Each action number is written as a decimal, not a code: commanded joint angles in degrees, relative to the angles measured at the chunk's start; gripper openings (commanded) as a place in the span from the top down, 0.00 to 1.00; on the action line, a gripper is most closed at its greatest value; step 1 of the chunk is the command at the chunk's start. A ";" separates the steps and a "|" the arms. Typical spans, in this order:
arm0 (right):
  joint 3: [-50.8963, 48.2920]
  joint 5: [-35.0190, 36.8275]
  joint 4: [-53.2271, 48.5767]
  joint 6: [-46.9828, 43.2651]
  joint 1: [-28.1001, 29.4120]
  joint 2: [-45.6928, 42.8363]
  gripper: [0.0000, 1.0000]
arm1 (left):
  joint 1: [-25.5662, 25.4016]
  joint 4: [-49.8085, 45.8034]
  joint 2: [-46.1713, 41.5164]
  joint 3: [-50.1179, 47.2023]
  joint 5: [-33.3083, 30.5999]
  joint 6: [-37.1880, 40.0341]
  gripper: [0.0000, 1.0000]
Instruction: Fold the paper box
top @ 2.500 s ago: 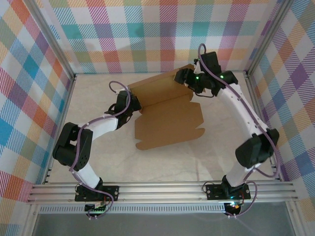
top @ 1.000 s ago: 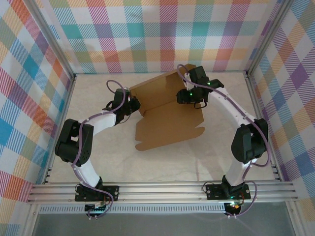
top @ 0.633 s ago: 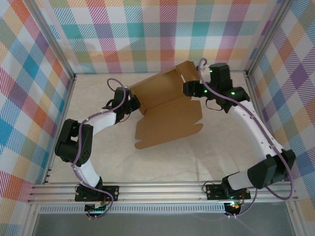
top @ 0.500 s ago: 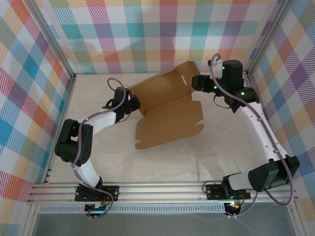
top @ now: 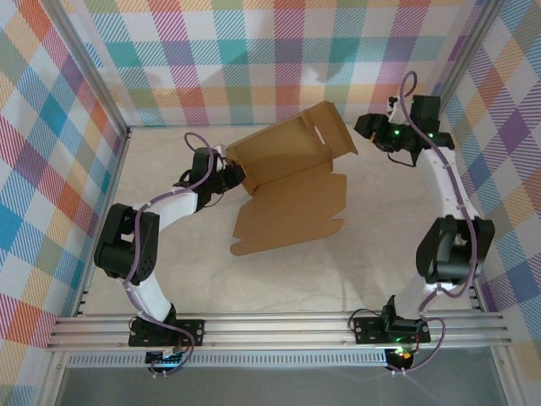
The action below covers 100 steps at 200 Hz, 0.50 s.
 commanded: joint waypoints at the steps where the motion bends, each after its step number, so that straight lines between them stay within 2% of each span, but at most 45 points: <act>1: 4.65 -10.55 -1.58 -0.70 1.47 2.07 0.45 | 0.67 3.68 0.18 -0.35 3.08 -0.03 1.00; 34: 6.51 -13.47 -4.44 -5.29 5.08 3.68 0.45 | 0.67 0.13 0.85 0.93 1.51 -0.59 1.00; 66: 3.82 -10.25 -4.17 -6.47 7.29 1.59 0.45 | 0.67 -4.64 2.22 2.90 -0.73 -0.65 1.00; 100: 0.00 -8.38 -1.94 -7.18 8.90 -0.31 0.45 | 0.67 -6.08 4.00 4.38 0.01 -1.30 1.00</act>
